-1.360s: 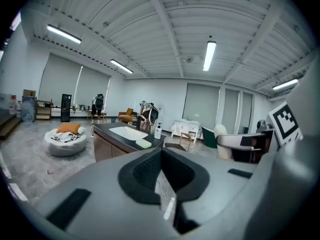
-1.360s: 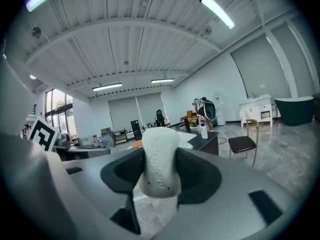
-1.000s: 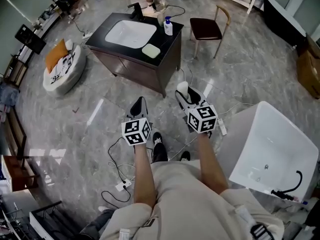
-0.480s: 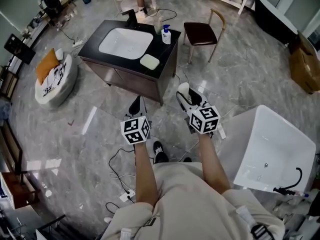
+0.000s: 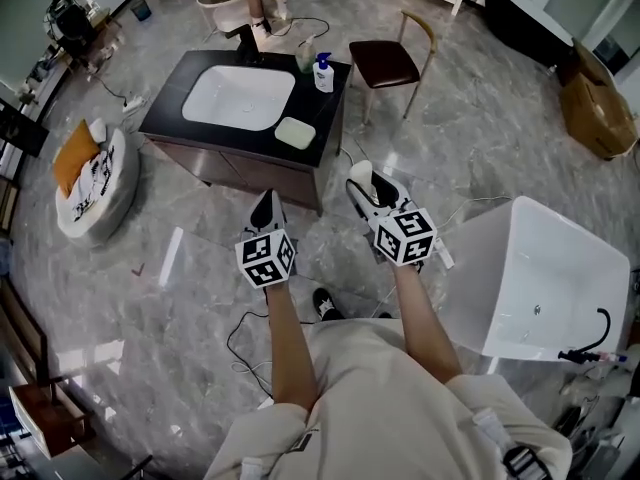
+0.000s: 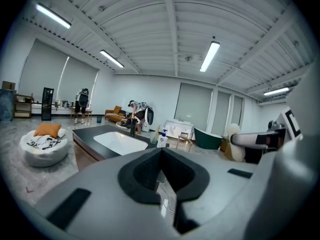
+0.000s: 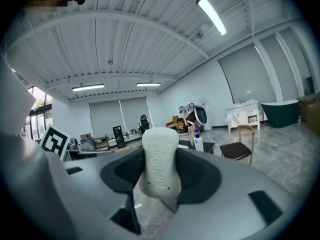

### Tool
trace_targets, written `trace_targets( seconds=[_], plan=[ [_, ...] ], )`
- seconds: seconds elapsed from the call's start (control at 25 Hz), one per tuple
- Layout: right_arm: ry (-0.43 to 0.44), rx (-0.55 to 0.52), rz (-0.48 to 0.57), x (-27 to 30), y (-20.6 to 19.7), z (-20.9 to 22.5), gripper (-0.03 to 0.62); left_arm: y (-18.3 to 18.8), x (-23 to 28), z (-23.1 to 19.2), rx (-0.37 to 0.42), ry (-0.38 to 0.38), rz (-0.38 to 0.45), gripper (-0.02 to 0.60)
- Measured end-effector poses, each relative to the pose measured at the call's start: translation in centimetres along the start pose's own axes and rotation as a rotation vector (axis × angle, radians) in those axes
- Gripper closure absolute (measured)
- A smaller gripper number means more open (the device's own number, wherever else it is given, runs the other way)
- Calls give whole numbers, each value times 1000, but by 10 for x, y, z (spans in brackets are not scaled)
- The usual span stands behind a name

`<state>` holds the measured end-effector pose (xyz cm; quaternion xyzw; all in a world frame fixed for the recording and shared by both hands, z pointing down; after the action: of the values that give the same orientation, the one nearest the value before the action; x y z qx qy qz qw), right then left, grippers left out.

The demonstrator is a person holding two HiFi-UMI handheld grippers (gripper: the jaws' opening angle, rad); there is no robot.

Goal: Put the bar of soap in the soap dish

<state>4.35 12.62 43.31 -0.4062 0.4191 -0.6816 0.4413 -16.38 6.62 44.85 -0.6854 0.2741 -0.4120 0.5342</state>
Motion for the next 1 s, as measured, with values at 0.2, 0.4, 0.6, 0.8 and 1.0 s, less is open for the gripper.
trace_targets(
  seconds=[0.2, 0.4, 0.6, 0.8, 1.0],
  plan=[
    [-53, 26, 38, 11, 6, -2, 397, 4, 2, -17, 17, -45, -2, 577],
    [-91, 50, 34, 12, -2, -4, 396, 6, 3, -34, 12, -58, -4, 577],
    [-94, 65, 40, 13, 0, 0, 397, 2, 8, -34, -1, -66, -15, 577],
    [-78, 90, 45, 37, 0, 9, 397, 2, 19, -43, 25, -48, -27, 577],
    [-30, 110, 51, 75, 10, 16, 398, 15, 29, -67, 30, 12, -4, 577]
  ],
)
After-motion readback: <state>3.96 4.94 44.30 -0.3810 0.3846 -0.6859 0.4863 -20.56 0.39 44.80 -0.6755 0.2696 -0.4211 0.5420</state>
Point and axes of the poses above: the fingertips, and each gripper's own axes: x forward along the fingers, z to its right, y out of its top, the point moved 4 cm from there along -x, backward along the fingers, and after that the axes turned 3 degrees about x, right-handed, at the moved point
